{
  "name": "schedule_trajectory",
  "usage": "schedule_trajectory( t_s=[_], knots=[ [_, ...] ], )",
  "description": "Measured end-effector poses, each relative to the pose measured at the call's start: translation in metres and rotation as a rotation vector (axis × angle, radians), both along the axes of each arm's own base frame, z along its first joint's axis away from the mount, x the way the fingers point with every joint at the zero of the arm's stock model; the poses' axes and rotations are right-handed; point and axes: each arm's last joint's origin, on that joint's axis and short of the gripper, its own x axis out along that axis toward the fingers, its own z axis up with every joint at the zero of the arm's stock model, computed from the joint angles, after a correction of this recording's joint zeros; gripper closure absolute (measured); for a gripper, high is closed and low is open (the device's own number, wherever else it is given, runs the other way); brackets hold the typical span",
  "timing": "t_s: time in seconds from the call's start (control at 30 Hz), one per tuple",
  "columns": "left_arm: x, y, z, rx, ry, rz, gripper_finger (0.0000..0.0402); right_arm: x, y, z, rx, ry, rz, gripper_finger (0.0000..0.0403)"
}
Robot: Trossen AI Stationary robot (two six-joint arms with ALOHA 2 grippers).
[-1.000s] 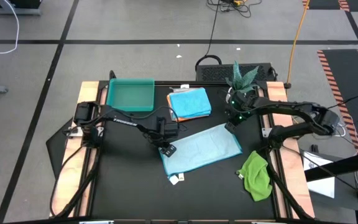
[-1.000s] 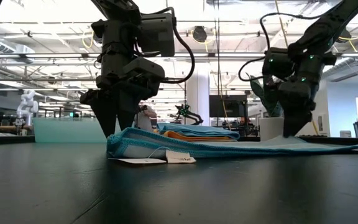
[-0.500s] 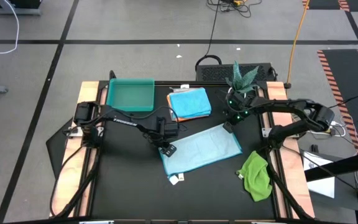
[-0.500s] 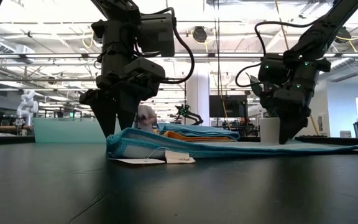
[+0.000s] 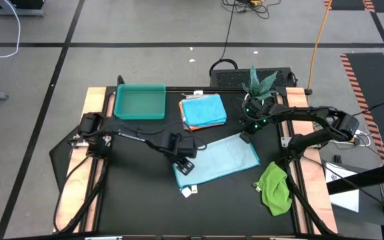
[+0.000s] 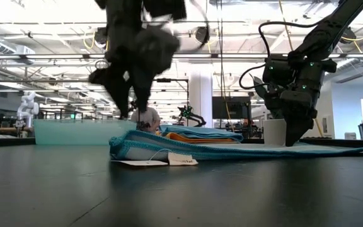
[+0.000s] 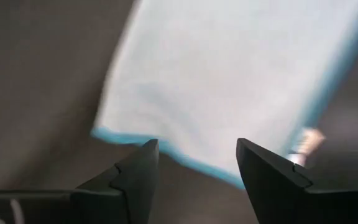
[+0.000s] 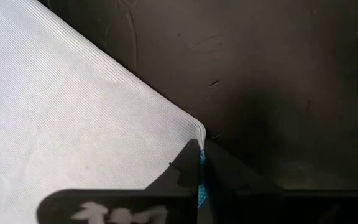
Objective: Fold microfiber towels
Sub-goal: Fold the light blue microfiber towel
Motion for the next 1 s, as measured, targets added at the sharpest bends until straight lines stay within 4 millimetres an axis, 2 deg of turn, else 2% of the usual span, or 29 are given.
schedule_trajectory(
  t_s=[0.13, 0.33, 0.47, 0.63, 0.9, 1.0],
  knots=[
    [0.013, -0.017, 0.02, 0.078, -0.143, -0.03, 0.0183, 0.0, 0.0, 0.0, -0.001, 0.0, 0.003, 0.0401],
    [0.03, -0.004, 0.027, 0.116, -0.316, 0.011, 0.0183, 0.0, 0.0, 0.0, 0.011, 0.001, -0.027, 0.0391],
    [0.03, 0.001, 0.027, 0.158, -0.317, 0.039, 0.0183, 0.0, 0.0, 0.0, 0.023, -0.003, -0.039, 0.0383],
    [0.025, -0.004, 0.025, 0.154, -0.266, 0.042, 0.0183, 0.005, 0.007, 0.0, 0.081, -0.022, -0.037, 0.0389],
    [0.021, -0.014, 0.024, 0.153, -0.241, 0.034, 0.0183, 0.024, 0.031, 0.003, 0.093, -0.059, -0.005, 0.0398],
    [0.021, -0.014, 0.024, 0.153, -0.241, 0.024, 0.0183, 0.03, 0.04, 0.003, 0.033, -0.054, 0.015, 0.0398]
  ],
)
